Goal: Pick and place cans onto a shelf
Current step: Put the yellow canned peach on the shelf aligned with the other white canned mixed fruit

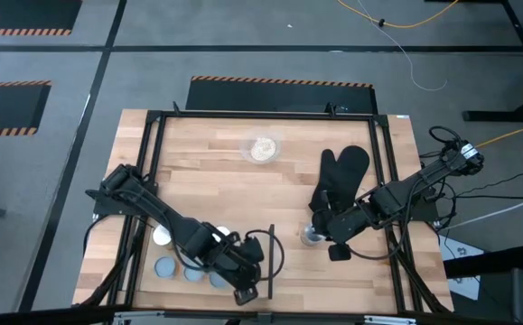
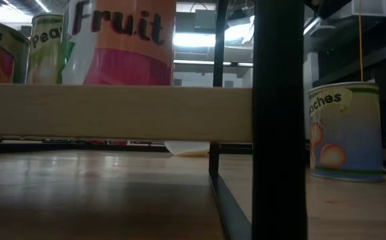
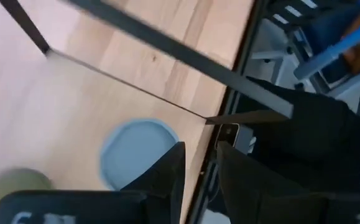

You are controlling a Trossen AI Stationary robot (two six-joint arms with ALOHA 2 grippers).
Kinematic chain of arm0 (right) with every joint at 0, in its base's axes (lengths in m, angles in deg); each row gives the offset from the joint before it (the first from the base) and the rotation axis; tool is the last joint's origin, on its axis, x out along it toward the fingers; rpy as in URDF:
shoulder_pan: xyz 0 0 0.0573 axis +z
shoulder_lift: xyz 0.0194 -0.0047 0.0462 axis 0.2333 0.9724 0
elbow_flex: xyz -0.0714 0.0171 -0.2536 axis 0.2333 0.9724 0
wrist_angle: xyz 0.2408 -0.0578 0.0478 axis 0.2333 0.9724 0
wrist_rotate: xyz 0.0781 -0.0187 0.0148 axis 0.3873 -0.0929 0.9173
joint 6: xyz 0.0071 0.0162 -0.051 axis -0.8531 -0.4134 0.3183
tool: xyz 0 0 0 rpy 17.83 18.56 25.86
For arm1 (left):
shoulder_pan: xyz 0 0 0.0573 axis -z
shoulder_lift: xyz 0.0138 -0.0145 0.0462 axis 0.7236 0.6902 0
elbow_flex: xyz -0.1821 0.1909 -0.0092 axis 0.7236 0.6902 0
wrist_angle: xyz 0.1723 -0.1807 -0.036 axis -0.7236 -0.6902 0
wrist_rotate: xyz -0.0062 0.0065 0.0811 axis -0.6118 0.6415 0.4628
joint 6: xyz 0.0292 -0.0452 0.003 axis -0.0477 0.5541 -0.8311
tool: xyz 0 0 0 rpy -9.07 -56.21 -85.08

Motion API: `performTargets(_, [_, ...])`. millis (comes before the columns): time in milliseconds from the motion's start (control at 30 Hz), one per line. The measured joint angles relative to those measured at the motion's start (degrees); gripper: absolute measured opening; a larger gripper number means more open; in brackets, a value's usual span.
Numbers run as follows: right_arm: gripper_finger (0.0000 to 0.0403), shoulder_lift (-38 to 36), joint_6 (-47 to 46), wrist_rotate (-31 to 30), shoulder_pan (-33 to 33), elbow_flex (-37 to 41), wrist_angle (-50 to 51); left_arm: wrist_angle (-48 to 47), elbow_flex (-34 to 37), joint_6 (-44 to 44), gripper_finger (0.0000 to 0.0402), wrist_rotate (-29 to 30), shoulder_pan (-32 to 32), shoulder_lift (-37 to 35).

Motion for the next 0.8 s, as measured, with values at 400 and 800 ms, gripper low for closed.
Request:
performTargets(400, [0.0078,-0.04,-4.66,-0.1,-0.25,0.02,5.54,-3.61,-0.03,-28.38,0.0086,0.81,-6.06,-6.17])
performTargets(800, [0.0078,5.0,1.36,2.99,-6.41,0.02,4.93,-4.93,3.87,-54.35,0.0086,-3.21,-23.26,-7.36])
